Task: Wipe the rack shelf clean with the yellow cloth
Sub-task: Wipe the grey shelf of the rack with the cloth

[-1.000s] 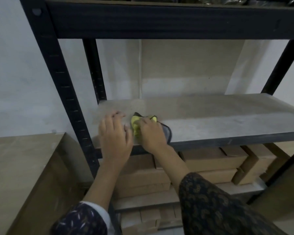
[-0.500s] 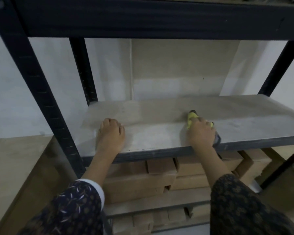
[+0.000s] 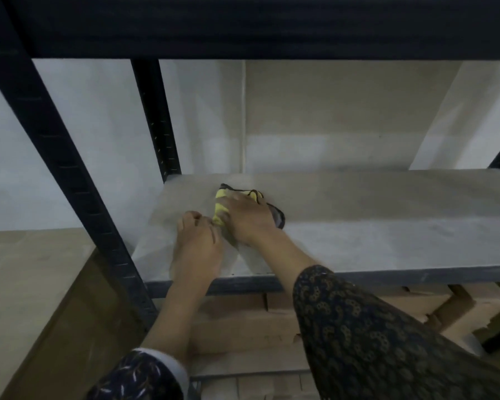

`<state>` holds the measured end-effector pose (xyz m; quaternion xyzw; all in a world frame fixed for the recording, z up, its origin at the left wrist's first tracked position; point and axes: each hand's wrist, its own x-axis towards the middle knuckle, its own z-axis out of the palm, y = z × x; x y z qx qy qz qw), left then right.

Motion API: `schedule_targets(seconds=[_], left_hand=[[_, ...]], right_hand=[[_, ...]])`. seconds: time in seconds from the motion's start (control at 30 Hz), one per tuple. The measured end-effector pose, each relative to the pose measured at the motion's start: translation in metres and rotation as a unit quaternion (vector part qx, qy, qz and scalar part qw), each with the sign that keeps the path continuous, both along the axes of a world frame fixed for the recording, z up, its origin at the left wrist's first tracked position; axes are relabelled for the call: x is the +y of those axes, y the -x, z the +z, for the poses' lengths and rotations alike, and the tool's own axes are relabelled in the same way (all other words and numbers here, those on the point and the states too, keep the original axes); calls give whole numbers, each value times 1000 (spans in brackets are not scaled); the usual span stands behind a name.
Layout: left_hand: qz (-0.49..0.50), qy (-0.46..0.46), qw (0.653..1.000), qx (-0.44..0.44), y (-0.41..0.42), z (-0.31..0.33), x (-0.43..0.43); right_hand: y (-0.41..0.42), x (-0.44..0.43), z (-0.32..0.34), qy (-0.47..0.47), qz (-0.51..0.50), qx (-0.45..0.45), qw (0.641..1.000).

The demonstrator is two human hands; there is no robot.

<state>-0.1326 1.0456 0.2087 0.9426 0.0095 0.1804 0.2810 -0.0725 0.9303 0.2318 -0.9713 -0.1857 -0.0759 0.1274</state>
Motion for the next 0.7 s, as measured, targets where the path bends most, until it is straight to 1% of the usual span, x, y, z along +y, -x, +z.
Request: schedule_targets(seconds=[0.13,0.27,0.37,0.57,0.7], left_hand=[[-6,-3,1000,-2,0,1,-1],[2,-14,1000,14,4,4,-3],[4,-17,1000,8,6,4,-4],[-2,-34,999,1,4,4,-5],[-6,-51,999,4,4,5,-5]], right_hand=[[-30,-8,-6,0,-65,40,997],[-50,-32,-9,-10,-157,32,987],[-55,-63,-10,-30,-242,27,969],[-23,-154,-4,-12,-381,49,923],[23,-196,-2,-3,-429,47,902]])
